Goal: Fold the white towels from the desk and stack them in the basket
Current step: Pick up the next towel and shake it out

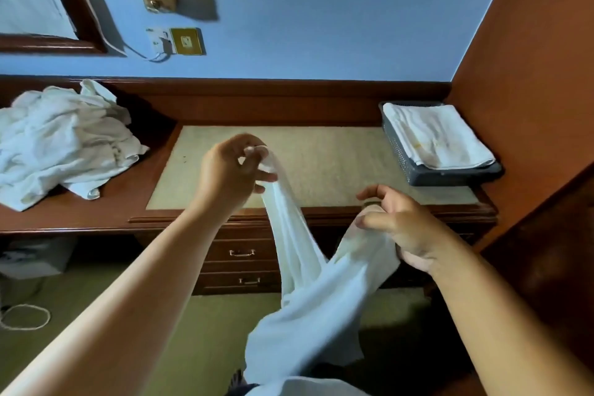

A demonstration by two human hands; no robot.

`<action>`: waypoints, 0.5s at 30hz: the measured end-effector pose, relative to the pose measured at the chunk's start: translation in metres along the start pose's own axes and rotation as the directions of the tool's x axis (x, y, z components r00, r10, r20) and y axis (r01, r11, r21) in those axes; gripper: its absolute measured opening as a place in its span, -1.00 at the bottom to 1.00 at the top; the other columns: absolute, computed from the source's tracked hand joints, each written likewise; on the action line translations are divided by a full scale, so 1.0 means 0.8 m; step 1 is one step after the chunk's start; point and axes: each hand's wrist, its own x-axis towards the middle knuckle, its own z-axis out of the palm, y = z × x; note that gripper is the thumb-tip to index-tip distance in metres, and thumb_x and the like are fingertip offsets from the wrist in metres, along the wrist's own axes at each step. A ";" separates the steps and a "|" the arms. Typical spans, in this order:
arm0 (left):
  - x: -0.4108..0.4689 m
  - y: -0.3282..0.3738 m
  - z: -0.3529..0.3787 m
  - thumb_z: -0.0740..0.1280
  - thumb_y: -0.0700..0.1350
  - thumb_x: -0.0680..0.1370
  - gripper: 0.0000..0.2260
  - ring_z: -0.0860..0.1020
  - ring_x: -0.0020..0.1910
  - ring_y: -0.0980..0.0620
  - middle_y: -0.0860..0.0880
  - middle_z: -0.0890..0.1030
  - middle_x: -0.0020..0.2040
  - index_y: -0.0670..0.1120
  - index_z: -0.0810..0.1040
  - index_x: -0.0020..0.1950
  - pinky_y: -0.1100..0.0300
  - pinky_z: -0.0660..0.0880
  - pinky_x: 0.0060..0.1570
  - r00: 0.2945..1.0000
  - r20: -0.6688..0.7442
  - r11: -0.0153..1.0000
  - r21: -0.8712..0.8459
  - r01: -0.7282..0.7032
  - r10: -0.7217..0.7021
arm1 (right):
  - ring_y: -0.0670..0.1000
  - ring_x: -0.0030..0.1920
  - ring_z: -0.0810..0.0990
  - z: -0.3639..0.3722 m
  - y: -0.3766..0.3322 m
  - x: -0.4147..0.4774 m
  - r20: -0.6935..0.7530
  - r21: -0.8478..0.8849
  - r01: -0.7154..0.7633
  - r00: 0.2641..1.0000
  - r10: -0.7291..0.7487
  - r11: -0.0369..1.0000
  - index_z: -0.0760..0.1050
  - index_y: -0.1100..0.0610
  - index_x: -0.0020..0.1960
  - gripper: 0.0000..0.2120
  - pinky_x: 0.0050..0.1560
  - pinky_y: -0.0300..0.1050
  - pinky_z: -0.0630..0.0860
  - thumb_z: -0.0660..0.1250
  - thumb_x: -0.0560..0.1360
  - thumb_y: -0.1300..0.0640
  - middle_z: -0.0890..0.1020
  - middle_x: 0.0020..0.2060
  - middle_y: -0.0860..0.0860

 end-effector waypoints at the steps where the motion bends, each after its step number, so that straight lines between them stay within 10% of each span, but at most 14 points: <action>1: 0.004 0.007 -0.003 0.28 -0.23 0.66 -0.86 0.72 -0.27 0.00 -0.05 0.65 -0.05 -0.05 0.56 -0.05 0.13 0.64 -0.38 0.997 -0.064 0.995 -0.086 0.044 -0.049 | 0.11 -0.16 0.44 -0.009 -0.007 -0.006 0.058 0.065 -0.005 0.998 0.001 0.998 0.46 0.11 0.04 -0.63 -0.22 -0.06 0.32 0.35 0.25 0.31 0.46 -0.19 0.14; 5: 0.029 0.025 -0.017 0.27 -0.17 0.67 -0.91 0.70 -0.06 0.07 0.00 0.63 0.02 -0.05 0.57 0.06 0.24 0.65 -0.16 0.979 -0.193 0.998 0.007 -0.060 0.060 | 0.03 -0.16 0.37 -0.033 -0.031 -0.028 0.166 -0.164 0.165 0.976 -0.138 0.973 0.45 0.01 -0.05 -0.75 -0.19 -0.07 0.30 0.24 0.38 0.32 0.45 -0.20 0.00; 8: 0.033 0.031 -0.014 0.22 -0.21 0.69 -0.87 0.68 -0.01 0.16 0.08 0.64 0.00 -0.07 0.55 0.12 0.21 0.63 -0.01 0.985 -0.098 0.990 0.007 -0.141 0.141 | -0.10 -0.28 0.42 -0.038 -0.038 -0.039 0.162 -0.534 0.369 0.928 -0.337 0.761 0.45 -0.10 -0.02 -0.71 -0.19 -0.22 0.40 0.27 0.56 0.32 0.52 -0.22 -0.20; 15: 0.010 0.061 0.009 0.15 -0.33 0.68 -0.82 0.64 0.15 -0.01 -0.06 0.63 0.05 -0.17 0.50 0.18 0.02 0.60 0.18 0.935 0.184 0.948 -0.159 -0.277 0.304 | -0.18 0.07 0.63 -0.050 -0.078 -0.050 0.004 -0.553 0.659 0.615 -0.789 0.511 0.56 -0.14 0.24 -0.53 0.07 -0.41 0.47 0.57 0.42 0.19 0.67 -0.01 -0.23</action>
